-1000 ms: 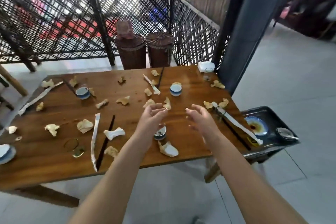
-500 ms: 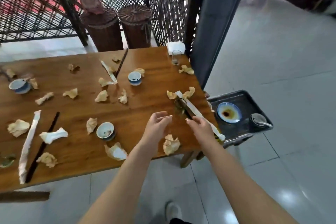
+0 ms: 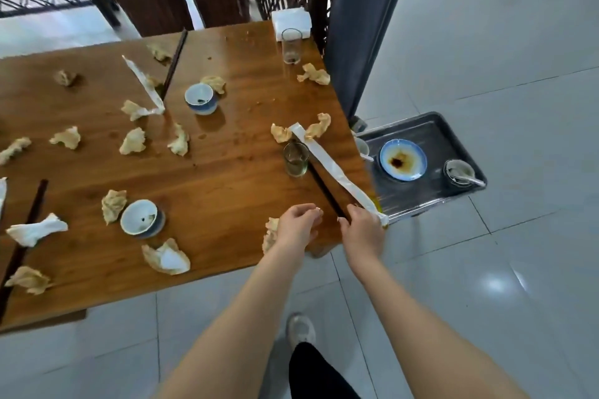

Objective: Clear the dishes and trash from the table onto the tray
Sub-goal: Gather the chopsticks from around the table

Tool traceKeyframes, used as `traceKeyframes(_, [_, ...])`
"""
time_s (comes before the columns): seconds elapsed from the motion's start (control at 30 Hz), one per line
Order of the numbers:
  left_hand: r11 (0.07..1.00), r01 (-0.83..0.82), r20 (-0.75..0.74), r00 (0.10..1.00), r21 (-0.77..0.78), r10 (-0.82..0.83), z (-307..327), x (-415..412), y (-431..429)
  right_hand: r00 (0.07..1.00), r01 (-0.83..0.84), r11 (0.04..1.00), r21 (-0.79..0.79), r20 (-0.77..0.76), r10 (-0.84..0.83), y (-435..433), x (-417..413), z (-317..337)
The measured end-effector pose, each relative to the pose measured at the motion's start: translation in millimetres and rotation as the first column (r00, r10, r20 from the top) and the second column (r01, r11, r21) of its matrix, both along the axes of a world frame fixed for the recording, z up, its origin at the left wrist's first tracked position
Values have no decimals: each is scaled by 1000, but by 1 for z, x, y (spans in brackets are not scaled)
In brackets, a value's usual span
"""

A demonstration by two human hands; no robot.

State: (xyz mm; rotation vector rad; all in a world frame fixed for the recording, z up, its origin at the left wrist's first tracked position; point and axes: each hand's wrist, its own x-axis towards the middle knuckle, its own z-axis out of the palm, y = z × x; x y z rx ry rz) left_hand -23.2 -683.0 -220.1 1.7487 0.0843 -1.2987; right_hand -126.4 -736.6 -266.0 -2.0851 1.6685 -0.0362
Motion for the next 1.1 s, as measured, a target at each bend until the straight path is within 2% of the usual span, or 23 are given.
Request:
traceKeyframes(0.17, [1000,13,-31,999,0,-13,-11,-5,-6,993,-12,998,-56,-120,5,2,-1,-14])
traceKeyframes(0.37, [999,45,-48,998,8,-45,-19,5,-5,997,56,995,-86,-47,-60,6,-6,-29])
traceKeyframes(0.53, [999,31,-66,997,26,-29,-23,8,1,991,119,990,-77,-57,-124,4,-5,-32])
traceKeyframes(0.93, [999,-22,-98,995,26,24,-24,7,12,994,94,995,-41,-42,-96,6,-2,-33])
traceKeyframes(1.1, [999,-39,-97,994,37,42,-27,10,19,986,162,986,-50,44,-160,12,3,-31])
